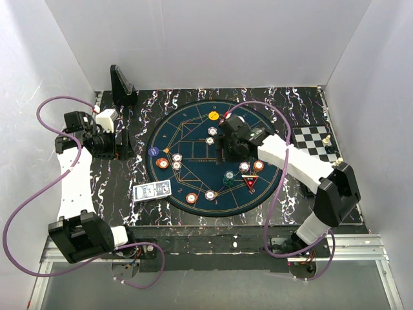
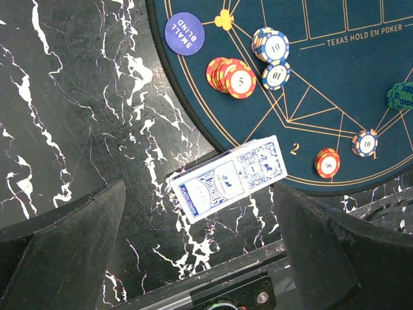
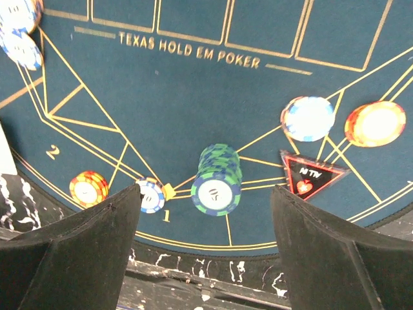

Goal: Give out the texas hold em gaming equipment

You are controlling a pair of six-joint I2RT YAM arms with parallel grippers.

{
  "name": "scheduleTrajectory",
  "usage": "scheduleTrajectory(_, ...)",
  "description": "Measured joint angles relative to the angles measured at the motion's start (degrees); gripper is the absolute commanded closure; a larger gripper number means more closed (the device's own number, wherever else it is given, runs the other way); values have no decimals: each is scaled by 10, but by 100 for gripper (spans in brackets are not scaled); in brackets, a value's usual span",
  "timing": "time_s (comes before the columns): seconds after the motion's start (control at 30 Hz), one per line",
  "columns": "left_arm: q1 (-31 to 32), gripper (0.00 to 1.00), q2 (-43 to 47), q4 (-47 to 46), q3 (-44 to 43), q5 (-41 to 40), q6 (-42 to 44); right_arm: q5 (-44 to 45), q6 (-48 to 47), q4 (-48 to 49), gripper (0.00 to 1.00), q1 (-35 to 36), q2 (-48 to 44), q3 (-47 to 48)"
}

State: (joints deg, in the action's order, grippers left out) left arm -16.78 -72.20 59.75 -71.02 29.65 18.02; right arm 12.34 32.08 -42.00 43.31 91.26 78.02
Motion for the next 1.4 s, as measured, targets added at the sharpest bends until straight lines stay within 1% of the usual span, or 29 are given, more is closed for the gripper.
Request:
scheduleTrajectory(0.13,0,0,0,0,0,4,0,2,-1,-19,11,31,28,-1)
scheduleTrajectory(0.33,0,0,0,0,0,5,0,2,-2,-27,11,36,48,-14)
scheduleTrajectory(0.47,0,0,0,0,0,5,0,0,-4,-26,15,36,55,-21)
scheduleTrajectory(0.67,0,0,0,1,0,8,0,-8,-5,-16,25,36,75,-35)
scheduleTrajectory(1.13,0,0,0,2,0,8,0,-11,-3,-5,41,36,86,-47)
scheduleTrajectory(1.3,0,0,0,2,0,8,0,-11,-2,0,42,36,86,-47)
scheduleTrajectory(1.4,0,0,0,2,0,8,0,-11,1,0,44,36,86,-47)
